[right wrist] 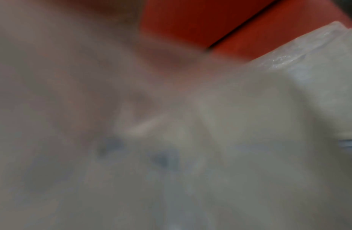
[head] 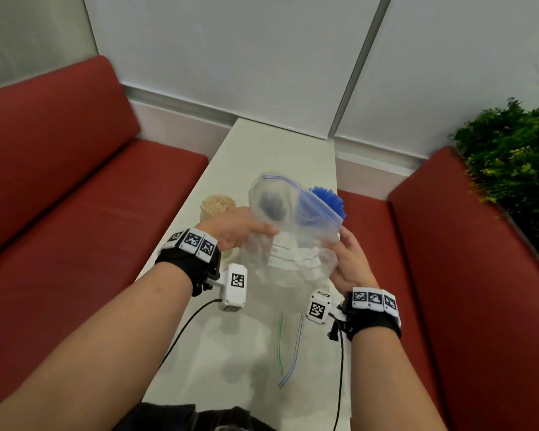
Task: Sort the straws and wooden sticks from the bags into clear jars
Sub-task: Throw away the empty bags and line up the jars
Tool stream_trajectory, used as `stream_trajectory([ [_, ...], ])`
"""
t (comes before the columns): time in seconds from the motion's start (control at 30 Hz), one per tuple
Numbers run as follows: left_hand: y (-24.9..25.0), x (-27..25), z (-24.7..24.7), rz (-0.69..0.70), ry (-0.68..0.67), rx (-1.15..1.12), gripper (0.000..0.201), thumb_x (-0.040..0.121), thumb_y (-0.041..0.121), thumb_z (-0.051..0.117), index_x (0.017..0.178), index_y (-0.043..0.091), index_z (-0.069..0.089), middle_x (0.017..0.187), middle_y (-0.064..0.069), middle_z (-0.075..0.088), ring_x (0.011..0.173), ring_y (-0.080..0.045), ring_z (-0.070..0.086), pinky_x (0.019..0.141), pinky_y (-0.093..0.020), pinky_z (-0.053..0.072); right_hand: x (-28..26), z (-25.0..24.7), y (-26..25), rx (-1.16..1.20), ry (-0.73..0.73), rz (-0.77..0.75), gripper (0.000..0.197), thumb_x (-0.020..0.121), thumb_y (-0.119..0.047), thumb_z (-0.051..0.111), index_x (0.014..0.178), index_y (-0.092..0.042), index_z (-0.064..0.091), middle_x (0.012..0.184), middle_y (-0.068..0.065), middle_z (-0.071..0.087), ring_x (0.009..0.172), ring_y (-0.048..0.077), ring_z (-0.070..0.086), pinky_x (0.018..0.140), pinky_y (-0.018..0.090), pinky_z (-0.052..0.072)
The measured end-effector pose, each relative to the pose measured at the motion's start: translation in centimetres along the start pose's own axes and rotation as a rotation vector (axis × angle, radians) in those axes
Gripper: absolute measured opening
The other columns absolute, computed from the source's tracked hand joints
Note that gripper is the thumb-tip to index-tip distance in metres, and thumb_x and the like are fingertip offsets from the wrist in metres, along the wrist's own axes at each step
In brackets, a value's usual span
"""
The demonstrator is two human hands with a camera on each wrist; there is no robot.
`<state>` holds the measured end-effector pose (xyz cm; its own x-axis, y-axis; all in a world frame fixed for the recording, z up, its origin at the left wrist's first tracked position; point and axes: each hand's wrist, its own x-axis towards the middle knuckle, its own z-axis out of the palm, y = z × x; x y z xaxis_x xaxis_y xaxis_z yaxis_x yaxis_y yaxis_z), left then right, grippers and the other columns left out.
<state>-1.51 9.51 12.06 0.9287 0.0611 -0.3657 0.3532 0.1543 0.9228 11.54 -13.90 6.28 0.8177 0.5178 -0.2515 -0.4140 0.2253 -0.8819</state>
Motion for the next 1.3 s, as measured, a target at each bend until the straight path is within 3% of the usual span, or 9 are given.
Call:
stream_trajectory([
  [0.13,0.1,2.1,-0.7,0.035,0.422,-0.057,0.044,0.086,0.023,0.075,0.117,-0.007,0.064,0.109,-0.024,0.070,0.080,-0.028,0.068,0.074,-0.039,0.060,-0.7,-3.0,-0.4,-0.186,0.225,-0.047,0.051,0.086,0.002,0.064,0.131,-0.020,0.055,0.106,0.016,0.075,0.082,0.024,0.071,0.068,0.038,0.060],
  [0.27,1.5,3.4,1.2,0.154,0.669,0.270,0.057,0.090,0.028,0.069,0.137,0.003,0.048,0.093,-0.004,0.065,0.065,-0.014,0.061,0.050,-0.018,0.046,-1.9,-3.0,-1.6,-0.514,0.378,-0.347,0.058,0.082,-0.023,0.075,0.132,-0.037,0.049,0.109,-0.002,0.066,0.095,0.007,0.063,0.085,0.028,0.050],
  [0.4,3.3,4.4,4.9,0.227,0.476,0.623,0.077,0.088,0.035,0.070,0.151,0.011,0.031,0.146,-0.008,0.046,0.129,-0.023,0.049,0.099,-0.025,0.039,-3.0,0.6,-4.7,-0.555,-0.114,-0.330,0.057,0.067,-0.044,0.090,0.118,-0.033,0.067,0.113,-0.001,0.073,0.107,0.009,0.067,0.095,0.031,0.049],
  [0.5,4.9,4.3,7.3,0.255,0.160,0.376,0.057,0.088,0.036,0.070,0.139,0.021,0.047,0.127,0.002,0.056,0.111,-0.012,0.061,0.092,-0.030,0.051,-3.6,2.6,-4.2,-0.643,-0.398,-0.048,0.097,0.067,-0.040,0.092,0.149,-0.031,0.042,0.149,-0.005,0.052,0.139,0.011,0.047,0.116,0.041,0.037],
  [0.63,6.4,3.5,9.1,0.281,-0.167,0.053,0.045,0.092,0.034,0.067,0.134,0.025,0.055,0.125,-0.001,0.065,0.110,-0.012,0.066,0.090,-0.027,0.054,-5.1,2.2,-1.7,-0.512,-0.508,0.111,0.070,0.077,-0.024,0.083,0.139,-0.022,0.053,0.134,0.001,0.066,0.126,0.018,0.061,0.104,0.036,0.049],
  [0.83,6.0,3.2,8.8,0.338,0.165,0.303,0.060,0.087,0.058,0.062,0.142,0.039,0.044,0.123,0.006,0.059,0.110,-0.006,0.058,0.085,-0.021,0.046,-6.0,-0.3,-1.2,-0.448,-0.120,0.134,0.032,0.086,-0.018,0.079,0.113,-0.003,0.071,0.107,0.016,0.076,0.097,0.031,0.074,0.078,0.036,0.062],
  [0.97,4.2,3.7,10.6,0.211,-0.182,0.808,0.073,0.072,0.068,0.071,0.137,0.060,0.037,0.155,0.017,0.020,0.137,-0.005,0.025,0.111,-0.031,0.023,-6.1,-1.6,-2.9,-0.624,-0.128,0.079,0.027,0.088,-0.022,0.078,0.110,-0.008,0.074,0.102,0.007,0.078,0.093,0.019,0.073,0.085,0.032,0.057],
  [1.1,3.7,4.5,12.2,0.187,-0.466,0.649,0.037,0.080,0.043,0.078,0.115,0.032,0.070,0.119,0.010,0.068,0.113,-0.006,0.062,0.104,-0.033,0.046,-6.9,-2.7,-4.4,-0.555,-0.195,0.042,0.025,0.086,-0.024,0.080,0.109,-0.014,0.077,0.105,0.007,0.077,0.099,0.017,0.073,0.086,0.026,0.058],
  [1.3,-0.3,8.7,14.5,0.359,-0.216,1.036,0.042,0.084,0.029,0.074,0.125,0.030,0.064,0.127,0.013,0.062,0.115,-0.001,0.052,0.097,-0.019,0.034,-7.4,-6.3,-0.3,-0.435,-0.018,0.293,0.026,0.091,-0.030,0.075,0.107,-0.009,0.073,0.089,0.007,0.078,0.077,0.020,0.075,0.064,0.030,0.060],
])
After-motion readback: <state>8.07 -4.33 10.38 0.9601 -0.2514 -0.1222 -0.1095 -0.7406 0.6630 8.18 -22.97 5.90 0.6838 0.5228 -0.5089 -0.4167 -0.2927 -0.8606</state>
